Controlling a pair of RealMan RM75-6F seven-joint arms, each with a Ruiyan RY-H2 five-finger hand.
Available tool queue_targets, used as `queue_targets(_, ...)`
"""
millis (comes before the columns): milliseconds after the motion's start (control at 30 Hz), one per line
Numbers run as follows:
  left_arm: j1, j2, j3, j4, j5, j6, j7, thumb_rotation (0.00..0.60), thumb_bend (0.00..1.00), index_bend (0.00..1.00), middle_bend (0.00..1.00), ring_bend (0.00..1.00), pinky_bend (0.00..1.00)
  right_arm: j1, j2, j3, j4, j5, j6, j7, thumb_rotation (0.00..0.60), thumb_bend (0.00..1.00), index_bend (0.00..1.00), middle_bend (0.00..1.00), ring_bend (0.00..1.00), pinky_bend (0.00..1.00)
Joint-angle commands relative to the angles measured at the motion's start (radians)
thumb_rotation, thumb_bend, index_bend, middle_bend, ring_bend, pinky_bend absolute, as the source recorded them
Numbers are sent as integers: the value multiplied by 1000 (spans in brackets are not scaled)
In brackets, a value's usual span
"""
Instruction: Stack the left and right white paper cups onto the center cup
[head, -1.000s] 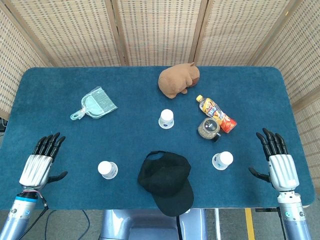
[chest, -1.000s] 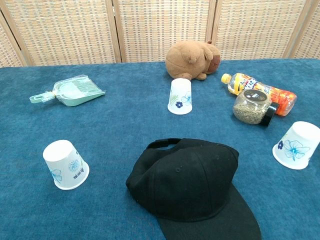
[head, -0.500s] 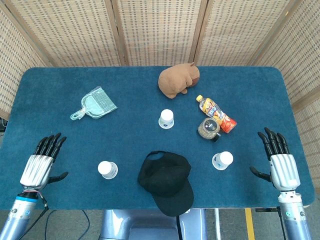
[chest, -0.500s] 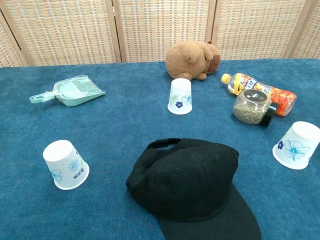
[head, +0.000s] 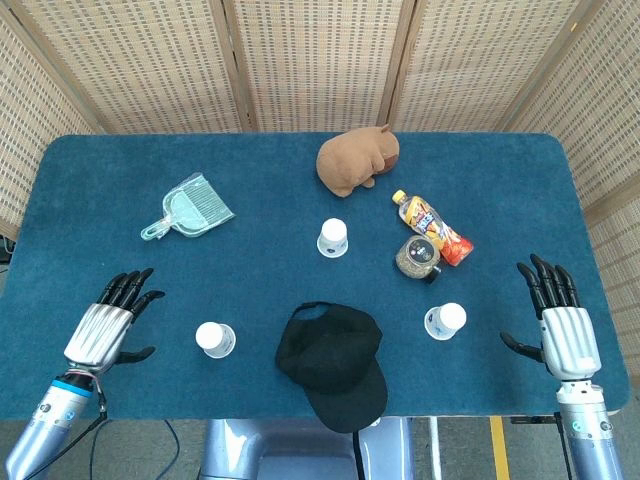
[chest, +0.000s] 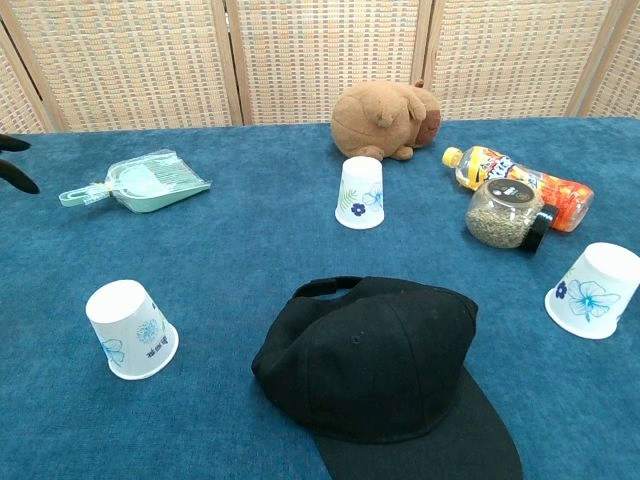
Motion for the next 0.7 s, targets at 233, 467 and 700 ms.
queue_targets(233, -121, 14, -34, -58, -107, -184, 96, 600, 162, 268, 0, 0, 41, 0, 4, 3, -1, 5, -2, 12, 600, 108, 20, 0, 0, 0)
queue_targets(467, -173, -46, -34, -68, -190, -249, 192, 600, 169, 305, 0, 0, 42, -3, 14, 11, 1, 18, -3, 42, 600, 108, 20, 0, 0, 0)
queue_targets(700, -197, -87, -29, -71, -247, -258, 256, 600, 169, 319, 0, 0, 43, -4, 21, 16, 4, 28, -6, 68, 600, 108, 20, 0, 0, 0)
